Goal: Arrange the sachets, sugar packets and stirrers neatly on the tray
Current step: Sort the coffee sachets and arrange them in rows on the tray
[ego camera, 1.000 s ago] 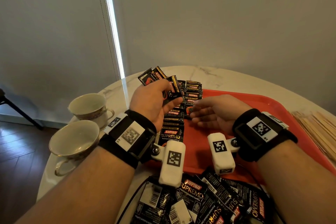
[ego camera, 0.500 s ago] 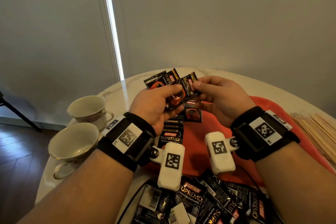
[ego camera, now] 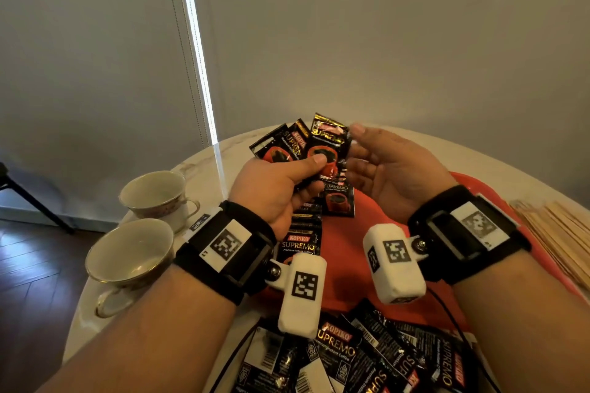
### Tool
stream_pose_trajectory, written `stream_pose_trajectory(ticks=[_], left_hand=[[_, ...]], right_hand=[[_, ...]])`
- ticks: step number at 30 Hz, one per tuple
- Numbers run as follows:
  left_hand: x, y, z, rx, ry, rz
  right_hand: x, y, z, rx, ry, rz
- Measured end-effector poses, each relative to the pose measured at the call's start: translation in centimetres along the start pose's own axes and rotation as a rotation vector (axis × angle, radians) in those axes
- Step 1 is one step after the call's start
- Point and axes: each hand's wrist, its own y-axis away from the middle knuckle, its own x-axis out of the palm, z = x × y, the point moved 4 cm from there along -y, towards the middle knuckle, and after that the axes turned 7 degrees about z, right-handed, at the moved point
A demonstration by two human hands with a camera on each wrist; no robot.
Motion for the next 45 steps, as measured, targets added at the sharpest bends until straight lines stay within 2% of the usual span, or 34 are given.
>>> stream_pose_trajectory(ticks=[3,6,8,11,13,15,25,45], left_hand=[[-0.4,-0.2,0.1,-0.024,0.014,-0.032],[-0.5,-0.3,0.3,-0.032,-0.005,-0.068],[-0.9,-0.5,0.2,-0.009,0.012,-0.144],[-1.7,-0.8,0.0,0.012,0.046,-0.231],[-1.8,-0.9,0.0,0.006,0.042,-0.24],[-1.8,-1.0,0.2,0.001,0.033,-0.236],[-1.5,-0.9,0.3,0.012,0.007,-0.211],[-1.4,-1.0,0.4,0.008,0.008,-0.191]], right_hand=[[0.2,0.0,-0.2,0.038,0.128,0.017],[-0.5,-0.2,-0.3,0.039,0.166,-0.073],[-1.6,-0.4,-0.7,0.079,0.163,-0.154],[-3.7,-0.5,-2.2,0.256,0.183,-0.251],[-4.4,-0.3,-3.2,0.398,0.24,-0.273],[-4.9,-0.1,-3.8,0.463,0.3,-0.279],[-5.1,-0.2,-4.0,0.417,0.414,-0.264],[-5.2,-0.4,-3.9,0.402,0.381,-0.272]])
